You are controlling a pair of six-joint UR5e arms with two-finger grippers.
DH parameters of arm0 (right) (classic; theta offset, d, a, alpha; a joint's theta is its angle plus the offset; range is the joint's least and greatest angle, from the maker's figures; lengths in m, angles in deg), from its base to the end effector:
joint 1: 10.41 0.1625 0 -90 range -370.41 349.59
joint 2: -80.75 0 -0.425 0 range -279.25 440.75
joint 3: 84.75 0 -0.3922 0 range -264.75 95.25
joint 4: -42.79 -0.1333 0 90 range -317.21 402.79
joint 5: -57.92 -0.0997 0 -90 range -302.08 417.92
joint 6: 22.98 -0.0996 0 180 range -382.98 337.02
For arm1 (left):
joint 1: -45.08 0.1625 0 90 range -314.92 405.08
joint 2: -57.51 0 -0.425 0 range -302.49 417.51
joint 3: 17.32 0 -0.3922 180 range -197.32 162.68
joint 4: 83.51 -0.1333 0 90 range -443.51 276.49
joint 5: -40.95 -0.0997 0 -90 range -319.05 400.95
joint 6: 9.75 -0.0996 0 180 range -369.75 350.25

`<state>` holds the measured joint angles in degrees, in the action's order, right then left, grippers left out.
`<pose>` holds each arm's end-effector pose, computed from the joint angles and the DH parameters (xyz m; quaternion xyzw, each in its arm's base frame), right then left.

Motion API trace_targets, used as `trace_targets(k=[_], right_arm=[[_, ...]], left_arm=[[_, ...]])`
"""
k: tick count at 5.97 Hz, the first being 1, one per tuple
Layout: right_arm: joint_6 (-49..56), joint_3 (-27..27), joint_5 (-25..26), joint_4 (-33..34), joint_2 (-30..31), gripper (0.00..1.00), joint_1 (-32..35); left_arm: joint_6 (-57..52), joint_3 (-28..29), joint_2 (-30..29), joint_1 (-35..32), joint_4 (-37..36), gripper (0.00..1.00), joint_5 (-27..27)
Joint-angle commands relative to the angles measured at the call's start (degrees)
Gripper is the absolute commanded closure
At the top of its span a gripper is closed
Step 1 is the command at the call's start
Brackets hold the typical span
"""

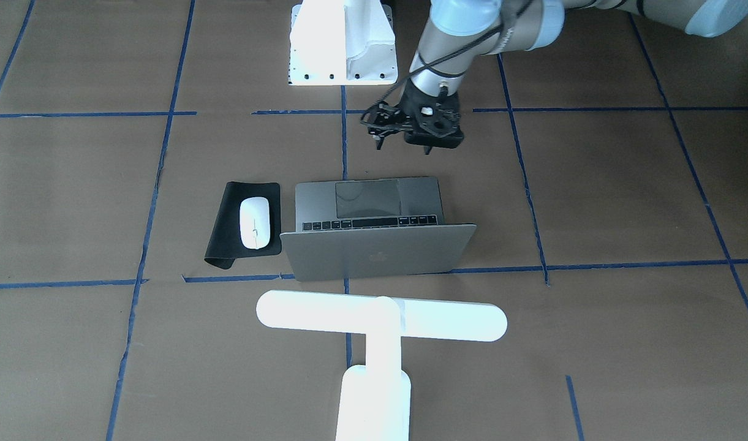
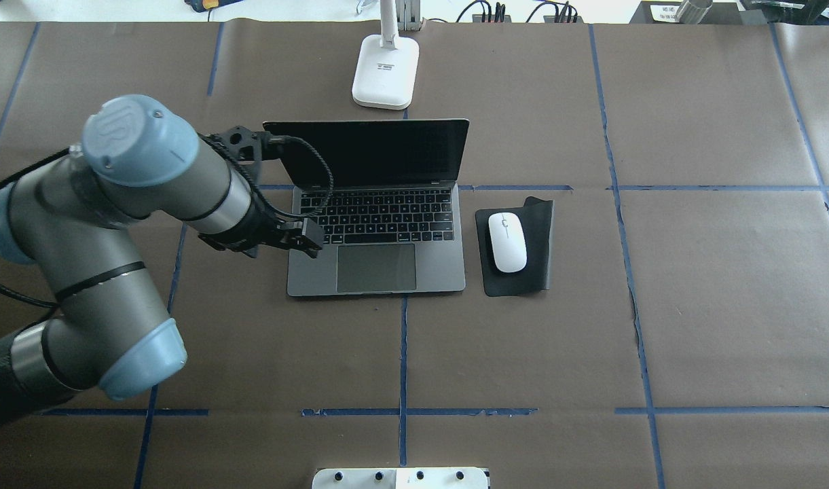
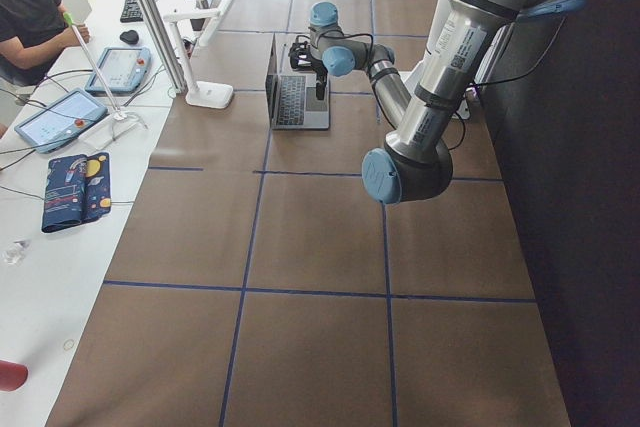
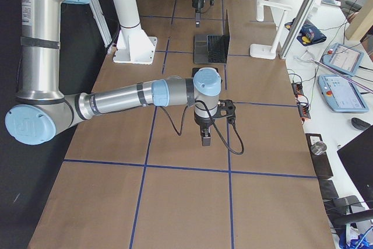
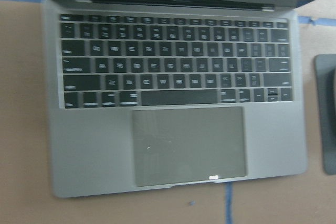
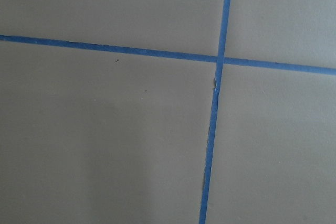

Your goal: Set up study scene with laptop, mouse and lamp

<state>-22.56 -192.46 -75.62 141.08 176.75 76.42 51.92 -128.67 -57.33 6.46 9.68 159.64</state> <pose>0.0401 -0.4463 0.5717 0.0188 -0.3713 -0.0401 0.9275 0.4008 -0.4296 0.2464 0.0354 0.4617 0.0241 0.8860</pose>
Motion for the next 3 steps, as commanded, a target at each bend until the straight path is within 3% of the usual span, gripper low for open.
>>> trace_targets(k=[1, 2, 3], right_arm=[[0.64, 2.75, -0.31, 0.06, 1.20, 0.00, 0.00], [0.64, 2.76, -0.40, -1.68, 2.60, 0.00, 0.43], [0.29, 2.85, -0.49, -8.22, 6.09, 0.00, 0.96]], left_arm=[[-13.26, -2.81, 10.55, -8.36, 0.06, 0.00, 6.43], [-20.55, -3.52, 15.04, -12.58, 0.15, 0.00, 9.16], [-27.93, -3.35, 18.56, -17.15, -0.02, 0.00, 10.93]])
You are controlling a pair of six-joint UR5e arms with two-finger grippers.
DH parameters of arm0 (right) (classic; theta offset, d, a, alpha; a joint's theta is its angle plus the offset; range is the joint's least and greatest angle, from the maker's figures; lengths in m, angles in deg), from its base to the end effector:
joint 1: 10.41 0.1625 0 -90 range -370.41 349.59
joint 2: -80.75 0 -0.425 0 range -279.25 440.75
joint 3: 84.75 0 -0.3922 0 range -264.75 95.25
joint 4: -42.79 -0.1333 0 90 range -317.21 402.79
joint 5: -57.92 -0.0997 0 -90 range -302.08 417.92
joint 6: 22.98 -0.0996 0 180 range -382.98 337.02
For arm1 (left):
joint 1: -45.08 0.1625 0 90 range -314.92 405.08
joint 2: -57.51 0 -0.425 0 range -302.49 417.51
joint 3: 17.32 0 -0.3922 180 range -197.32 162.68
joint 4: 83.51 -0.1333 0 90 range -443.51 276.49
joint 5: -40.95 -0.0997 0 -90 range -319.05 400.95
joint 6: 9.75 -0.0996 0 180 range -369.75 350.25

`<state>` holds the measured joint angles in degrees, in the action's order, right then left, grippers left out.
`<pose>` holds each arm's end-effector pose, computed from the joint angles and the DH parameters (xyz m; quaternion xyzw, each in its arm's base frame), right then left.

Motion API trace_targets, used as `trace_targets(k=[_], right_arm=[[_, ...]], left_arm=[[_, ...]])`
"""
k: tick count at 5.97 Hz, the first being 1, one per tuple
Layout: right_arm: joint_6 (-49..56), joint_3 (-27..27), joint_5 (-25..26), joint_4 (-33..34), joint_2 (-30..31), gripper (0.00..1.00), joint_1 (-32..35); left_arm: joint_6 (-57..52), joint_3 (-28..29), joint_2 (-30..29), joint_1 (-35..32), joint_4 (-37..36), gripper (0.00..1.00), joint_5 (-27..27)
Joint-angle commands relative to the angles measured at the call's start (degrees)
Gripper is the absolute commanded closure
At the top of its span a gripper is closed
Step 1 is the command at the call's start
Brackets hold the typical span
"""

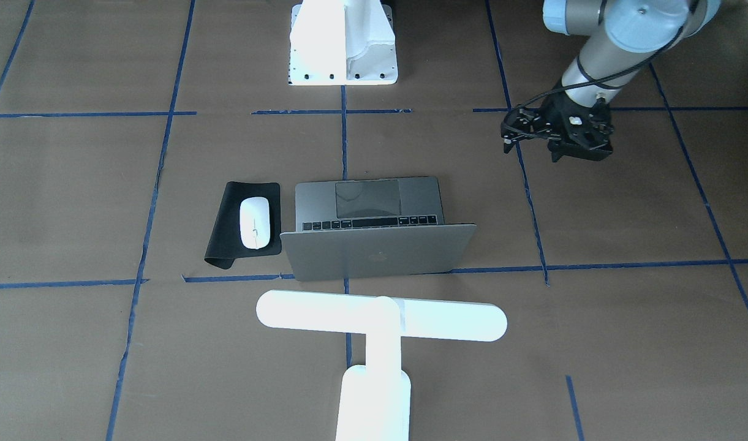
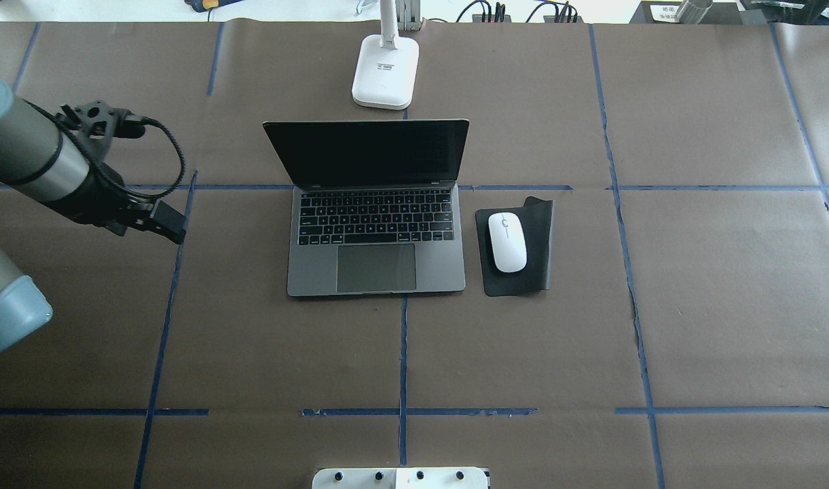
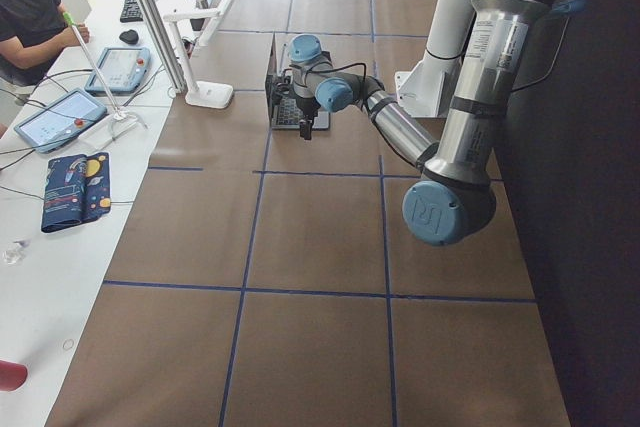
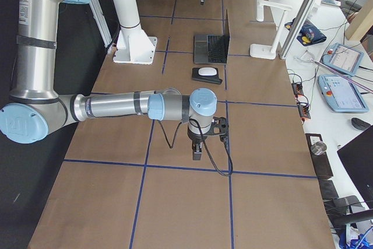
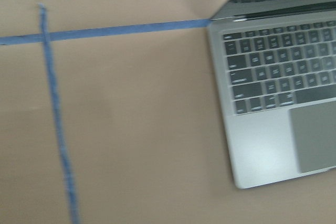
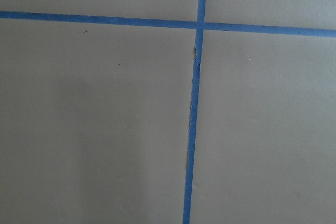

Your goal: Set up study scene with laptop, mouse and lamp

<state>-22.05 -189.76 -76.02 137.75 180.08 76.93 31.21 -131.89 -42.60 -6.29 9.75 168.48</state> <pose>0.0445 -0.4245 0.6135 0.0002 -0.3742 -0.0314 0.9268 0.2706 -0.4549 0.3587 0.0418 0.4307 0.0863 0.8974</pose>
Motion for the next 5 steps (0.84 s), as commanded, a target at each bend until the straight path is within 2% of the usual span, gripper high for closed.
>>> trace_targets(k=[1, 2, 3, 4, 5], right_arm=[[-0.31, 0.15, -0.87, -6.09, 3.66, 0.00, 0.90], [-0.31, 1.02, -1.84, -6.19, 3.67, 0.00, 1.77], [-0.57, 1.29, -1.85, -6.19, 3.15, 0.00, 1.78], [-0.49, 2.33, -1.85, -6.19, 2.71, 0.00, 1.78], [-0.57, 3.30, -1.93, -6.19, 1.92, 0.00, 1.87]], left_arm=[[-14.09, 0.57, 7.08, -9.92, -0.18, 0.00, 4.01], [-21.46, 0.84, 10.16, -15.28, -2.10, 0.00, 4.90], [-29.98, 1.19, 10.71, -20.82, -9.34, 0.00, 5.43], [-40.16, 3.97, 10.63, -27.40, -14.72, 0.00, 5.44], [-48.18, 9.92, 10.54, -32.77, -14.95, 0.00, 5.44]])
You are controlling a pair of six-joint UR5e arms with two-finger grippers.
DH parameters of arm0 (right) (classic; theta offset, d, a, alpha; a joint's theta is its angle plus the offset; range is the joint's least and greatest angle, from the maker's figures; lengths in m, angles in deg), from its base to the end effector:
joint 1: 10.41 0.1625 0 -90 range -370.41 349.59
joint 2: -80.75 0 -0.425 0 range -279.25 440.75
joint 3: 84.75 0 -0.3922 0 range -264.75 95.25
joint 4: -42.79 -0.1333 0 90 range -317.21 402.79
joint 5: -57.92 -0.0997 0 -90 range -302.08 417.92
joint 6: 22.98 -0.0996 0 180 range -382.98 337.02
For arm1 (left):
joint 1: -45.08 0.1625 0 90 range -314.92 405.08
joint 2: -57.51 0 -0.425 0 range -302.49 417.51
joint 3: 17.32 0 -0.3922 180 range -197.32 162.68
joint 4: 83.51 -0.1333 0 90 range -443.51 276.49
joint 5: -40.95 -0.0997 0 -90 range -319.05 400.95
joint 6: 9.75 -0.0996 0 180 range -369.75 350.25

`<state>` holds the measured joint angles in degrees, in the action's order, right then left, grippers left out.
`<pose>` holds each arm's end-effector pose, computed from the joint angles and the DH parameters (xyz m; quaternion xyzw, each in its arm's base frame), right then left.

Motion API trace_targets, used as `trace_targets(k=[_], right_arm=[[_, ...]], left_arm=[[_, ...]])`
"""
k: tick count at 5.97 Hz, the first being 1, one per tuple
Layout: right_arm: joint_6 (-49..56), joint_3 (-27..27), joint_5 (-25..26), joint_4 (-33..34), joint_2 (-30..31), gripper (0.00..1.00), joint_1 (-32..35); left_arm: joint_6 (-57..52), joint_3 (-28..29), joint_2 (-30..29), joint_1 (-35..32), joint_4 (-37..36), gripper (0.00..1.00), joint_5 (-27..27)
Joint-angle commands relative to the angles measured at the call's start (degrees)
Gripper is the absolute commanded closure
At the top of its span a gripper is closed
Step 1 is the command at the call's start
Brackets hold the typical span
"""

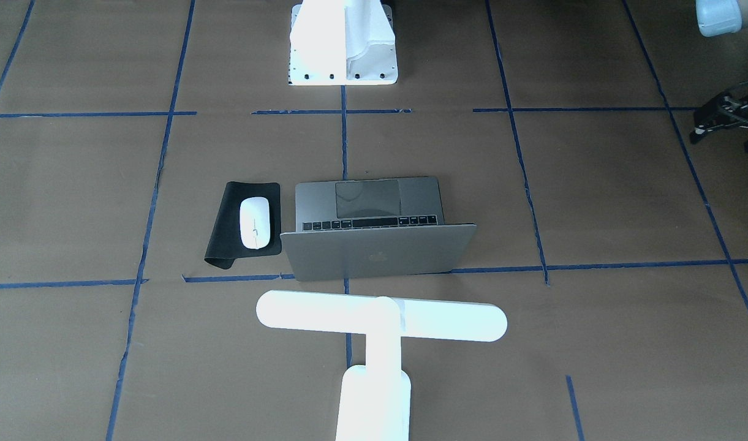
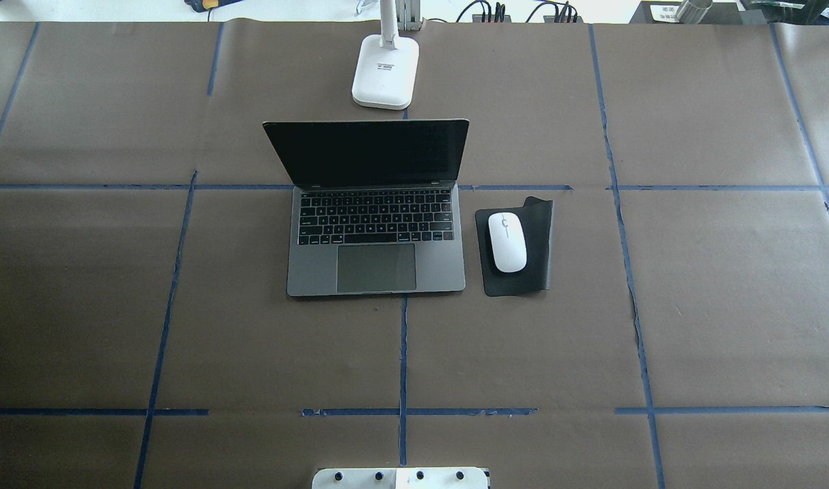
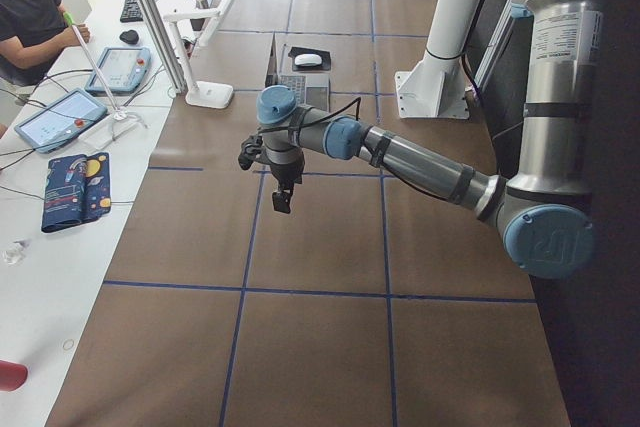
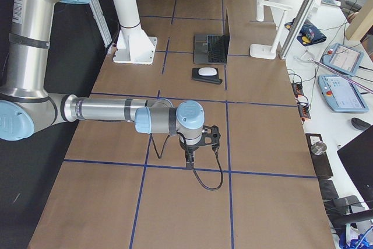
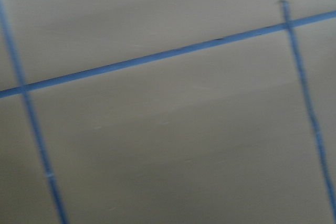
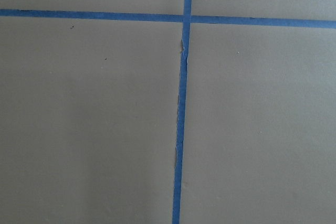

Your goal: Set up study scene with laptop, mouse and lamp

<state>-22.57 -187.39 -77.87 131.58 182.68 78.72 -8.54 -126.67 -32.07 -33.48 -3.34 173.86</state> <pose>0.0557 -0.4072 0.6395 0.0139 -0.3890 -0.0168 0.9210 0.0306 -0.4814 0.5165 0.0332 0.3705 0.1116 0.9215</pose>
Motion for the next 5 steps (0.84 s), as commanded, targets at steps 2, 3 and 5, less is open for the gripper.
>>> trace_targets(k=[2, 3, 5], right_arm=[[-0.06, 0.95, -0.08, -0.10, -0.68, 0.00, 0.08], [0.03, 0.95, -0.08, -0.11, -0.68, 0.00, 0.08], [-0.06, 0.34, -0.17, -0.19, -0.68, 0.00, 0.08]], left_arm=[[-14.98, 14.13, 0.36, -10.81, -1.16, 0.00, 0.15], [-15.18, 17.30, 0.37, -11.35, -0.46, 0.00, 0.15], [-14.66, 21.89, 1.15, -11.97, 4.54, 0.00, 0.32]])
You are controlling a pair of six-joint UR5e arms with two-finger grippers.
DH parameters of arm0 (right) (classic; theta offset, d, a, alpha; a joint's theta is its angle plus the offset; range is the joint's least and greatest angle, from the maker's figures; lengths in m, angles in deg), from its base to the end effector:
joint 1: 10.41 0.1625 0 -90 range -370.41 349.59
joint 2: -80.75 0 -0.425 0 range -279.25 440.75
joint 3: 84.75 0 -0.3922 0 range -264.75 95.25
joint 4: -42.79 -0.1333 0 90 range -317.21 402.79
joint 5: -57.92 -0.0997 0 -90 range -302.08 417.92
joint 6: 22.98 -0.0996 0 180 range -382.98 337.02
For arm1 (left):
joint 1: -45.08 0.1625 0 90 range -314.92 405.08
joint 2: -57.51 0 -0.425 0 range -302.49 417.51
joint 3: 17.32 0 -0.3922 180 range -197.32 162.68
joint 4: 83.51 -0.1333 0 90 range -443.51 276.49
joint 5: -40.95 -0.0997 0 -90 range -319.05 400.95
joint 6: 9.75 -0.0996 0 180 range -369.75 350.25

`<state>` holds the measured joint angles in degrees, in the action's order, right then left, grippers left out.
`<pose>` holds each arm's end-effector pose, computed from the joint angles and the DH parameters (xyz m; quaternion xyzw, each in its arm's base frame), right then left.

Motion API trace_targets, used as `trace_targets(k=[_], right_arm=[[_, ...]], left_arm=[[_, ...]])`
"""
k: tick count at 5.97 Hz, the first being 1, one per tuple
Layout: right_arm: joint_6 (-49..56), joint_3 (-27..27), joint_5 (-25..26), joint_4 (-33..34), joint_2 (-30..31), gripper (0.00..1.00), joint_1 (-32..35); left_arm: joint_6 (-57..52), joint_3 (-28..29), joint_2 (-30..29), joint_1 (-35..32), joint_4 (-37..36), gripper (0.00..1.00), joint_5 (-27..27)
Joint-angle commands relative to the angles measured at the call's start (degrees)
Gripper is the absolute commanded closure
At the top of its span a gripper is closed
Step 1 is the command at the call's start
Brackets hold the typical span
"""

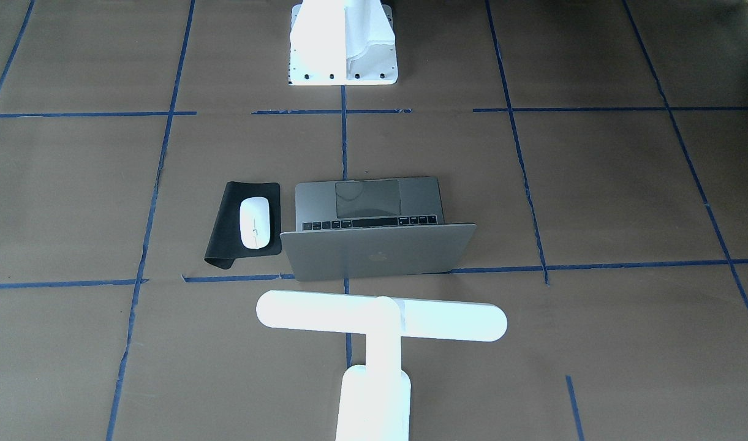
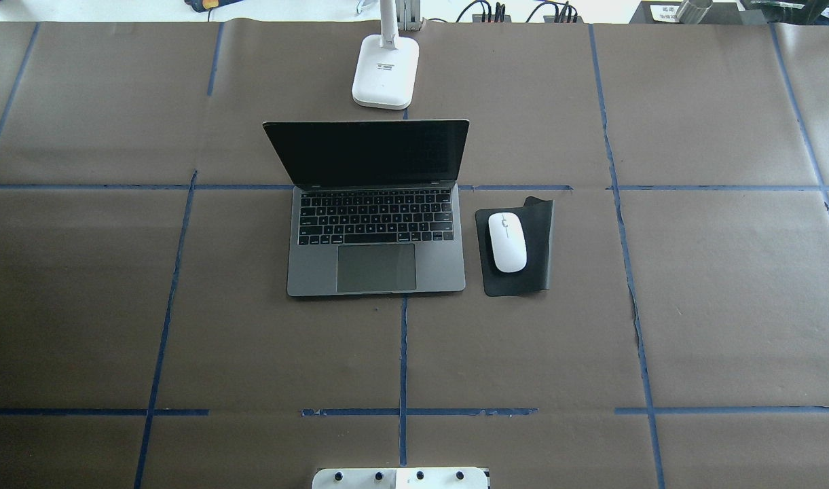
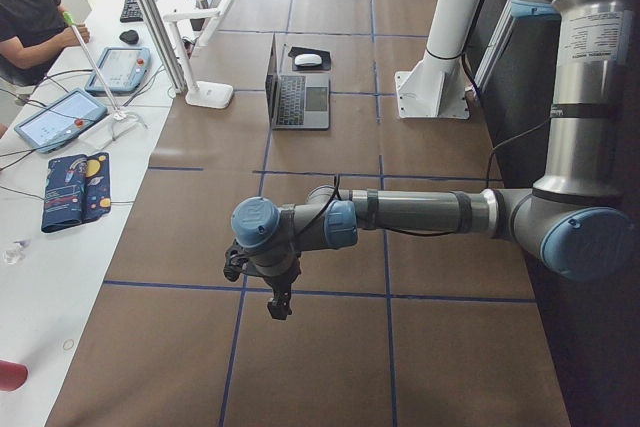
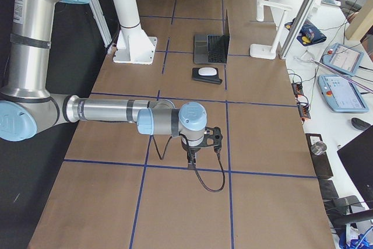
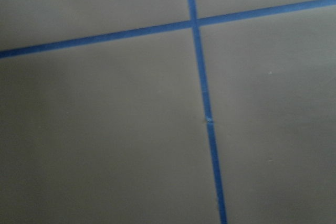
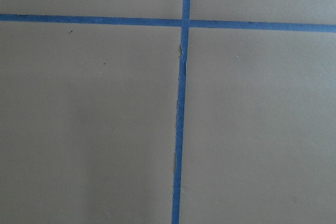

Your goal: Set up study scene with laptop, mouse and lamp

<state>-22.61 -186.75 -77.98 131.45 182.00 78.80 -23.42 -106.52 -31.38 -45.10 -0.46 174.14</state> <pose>0.0561 -0.4122 0.6398 0.0154 -0.3899 -0.0164 0.9206 -0.0666 -0.4709 0.6876 -0.0271 0.3729 0.0806 0.9240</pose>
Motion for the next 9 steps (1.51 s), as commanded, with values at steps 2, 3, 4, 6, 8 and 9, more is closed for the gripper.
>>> trace_targets(k=[2, 3, 4, 6, 8, 9], right_arm=[[-0.02, -0.39, 0.03, -0.15, -0.09, 0.00, 0.18], [-0.02, -0.39, 0.03, -0.24, -0.18, 0.00, 0.35], [-0.02, -0.39, 0.03, -0.24, -0.18, 0.00, 0.53], [-0.11, -0.83, 0.03, -0.24, -0.18, 0.00, 0.62], [-0.02, -0.57, 0.11, -0.15, -1.66, 0.00, 1.14], [-0.02, -0.57, 0.11, -0.15, -1.85, 0.00, 1.14]], left_arm=[[0.92, 1.57, 0.55, -1.75, 1.68, 0.00, 0.13], [3.80, 0.61, 0.29, -1.76, 1.77, 0.00, 0.13], [6.18, -2.27, 0.38, -1.76, 1.60, 0.00, 0.05], [8.75, -3.35, 0.47, -1.67, 1.68, 0.00, 0.13], [8.22, -2.39, 0.47, -1.67, 1.86, 0.00, 0.13], [8.14, -2.13, 0.47, -1.67, 1.86, 0.00, 0.13]])
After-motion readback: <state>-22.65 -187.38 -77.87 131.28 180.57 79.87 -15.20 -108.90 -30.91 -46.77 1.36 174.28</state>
